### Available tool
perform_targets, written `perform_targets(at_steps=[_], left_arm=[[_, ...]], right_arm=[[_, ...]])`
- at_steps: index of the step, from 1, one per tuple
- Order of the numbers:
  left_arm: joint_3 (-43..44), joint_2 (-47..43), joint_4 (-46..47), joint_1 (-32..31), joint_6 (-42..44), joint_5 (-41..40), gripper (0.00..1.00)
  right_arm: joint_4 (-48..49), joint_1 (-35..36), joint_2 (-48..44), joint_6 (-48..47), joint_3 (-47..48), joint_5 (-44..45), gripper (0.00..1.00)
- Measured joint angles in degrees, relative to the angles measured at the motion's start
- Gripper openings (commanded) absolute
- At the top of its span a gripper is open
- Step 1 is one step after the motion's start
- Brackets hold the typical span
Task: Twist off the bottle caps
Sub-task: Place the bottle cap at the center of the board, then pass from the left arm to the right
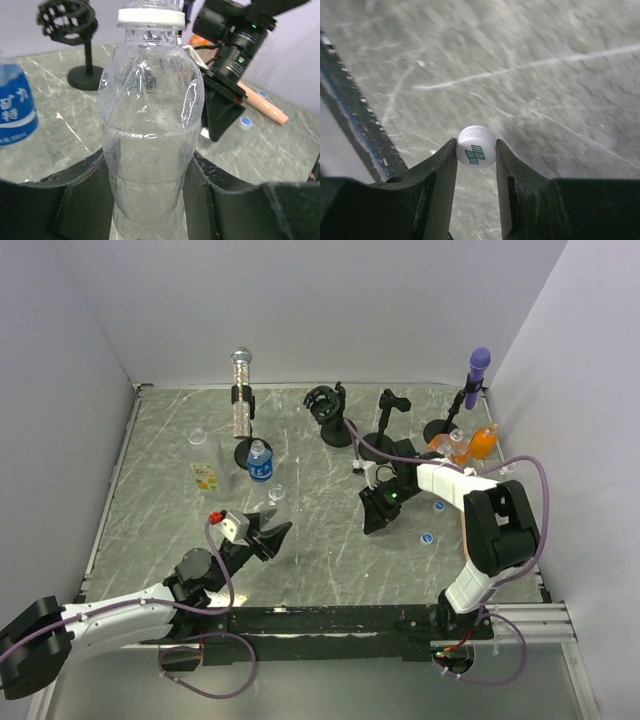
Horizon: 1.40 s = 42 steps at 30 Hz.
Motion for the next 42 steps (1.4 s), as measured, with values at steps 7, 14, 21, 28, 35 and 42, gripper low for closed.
perform_targets(at_steps=[7, 14, 21, 28, 35, 42], left_arm=[[0.0, 1.1, -0.4, 0.0, 0.0, 3.1, 0.4], [0.0, 0.9, -1.2, 0.0, 0.0, 5.7, 0.4], [0.0, -0.5, -3.3, 0.0, -0.3, 10.2, 0.4], [0.7, 3.7, -3.8, 0.0, -0.5, 19.3, 0.39], [3.9, 7.7, -4.5, 0.0, -0.5, 26.0, 0.39], [4.8, 9.4, -4.0, 0.0, -0.7, 29.0, 0.39]], right_arm=[[0.6, 0.0, 2.6, 0.8, 0.0, 8.5, 0.5], [0.4, 0.0, 2.7, 0.5, 0.7, 10.9, 0.64], [-6.4, 0.0, -6.5, -9.3, 6.3, 4.1, 0.81], [-20.8, 1.3, -20.2, -33.2, 16.2, -19.0, 0.99], [-28.0, 13.8, -11.6, -35.6, 27.6, -29.7, 0.99], [-24.0, 17.6, -8.9, -27.5, 27.1, -27.4, 0.9]])
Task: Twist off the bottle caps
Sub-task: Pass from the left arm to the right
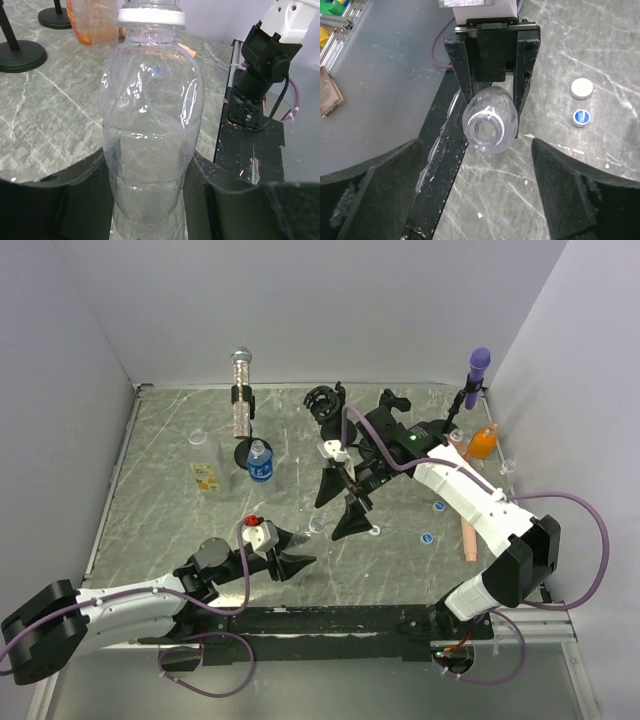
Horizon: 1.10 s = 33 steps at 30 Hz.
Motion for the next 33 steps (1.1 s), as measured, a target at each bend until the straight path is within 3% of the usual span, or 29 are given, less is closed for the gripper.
perform_targets(at_steps=[6, 15, 18, 24, 27, 33], left_arm=[[0.0, 0.6, 1.0, 0.0, -0.6, 0.1, 0.39], [0.0, 1.9, 1.4, -0.1, -1.6, -0.2, 0.4], [0.0, 2.6, 0.8, -0.1, -2.5, -0.4, 0.55], [0.6, 0.4, -1.6, -0.1, -3.3, -2.1, 0.99], [3.9, -4.7, -8.7, 0.0, -3.8, -4.9, 0.97], [14.1, -12.9, -24.0, 0.7, -2.6, -7.6, 0.96]], right_arm=[[2.2, 3.1, 0.3, 3.5, -0.2, 3.0, 0.77], [4.8, 5.6, 1.4, 5.9, -1.0, 7.9, 0.29], [4.9, 5.6, 2.1, 6.3, -1.0, 8.8, 0.16], [5.6, 5.6, 2.0, 9.3, -1.0, 11.6, 0.12], [4.6, 4.2, 1.5, 10.6, -0.9, 13.9, 0.11], [1.2, -7.0, -1.6, 12.8, 1.1, 19.1, 0.11]])
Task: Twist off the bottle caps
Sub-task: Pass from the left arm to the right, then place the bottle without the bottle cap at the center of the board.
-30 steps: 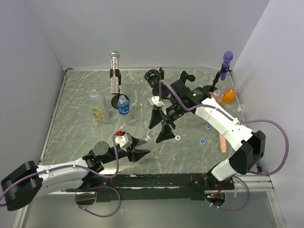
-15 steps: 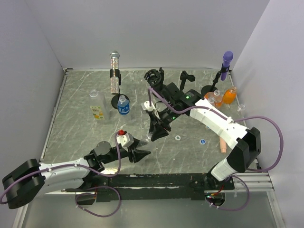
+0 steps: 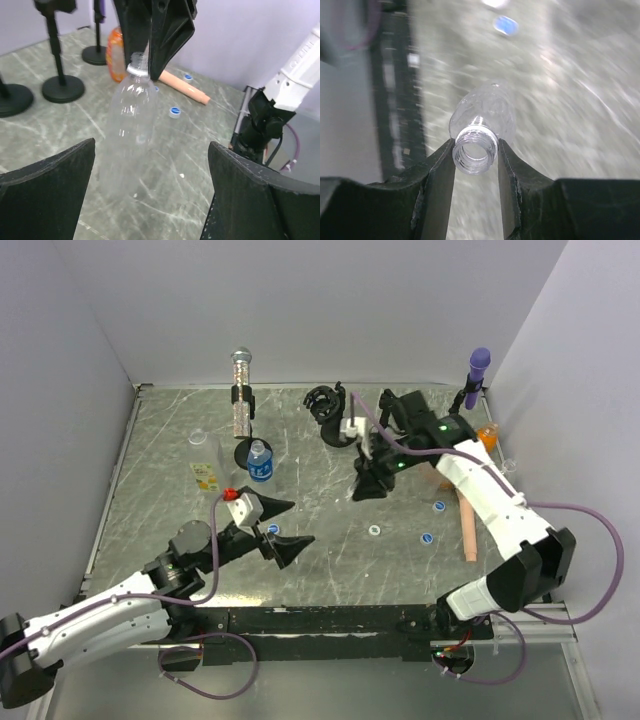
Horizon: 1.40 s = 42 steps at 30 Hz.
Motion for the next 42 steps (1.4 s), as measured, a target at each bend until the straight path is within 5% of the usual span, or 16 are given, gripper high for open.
perform_targets(at_steps=[10, 18, 27, 35, 42], left_arm=[[11.3, -1.1, -23.5, 0.2, 7.7, -5.4, 0.97], [11.2, -2.6, -30.0, 0.2, 10.5, -9.2, 0.97], [11.2, -3.7, -31.1, 0.2, 11.7, -11.0, 0.97], [11.2, -4.2, -31.8, 0.2, 11.9, -11.3, 0.97], [11.2, -4.2, -31.9, 0.2, 11.9, -11.4, 0.97]], right_arm=[[0.0, -12.1, 2.3, 3.3, 6.7, 18.9, 0.15], [-0.9, -15.8, 13.0, 3.4, 12.4, 25.3, 0.2], [-1.5, -15.9, 13.6, 3.5, 13.0, 25.7, 0.37], [-1.6, -16.1, 13.6, 3.5, 13.0, 26.1, 0.66], [-1.9, -17.0, 12.5, 3.5, 14.1, 26.5, 0.8]])
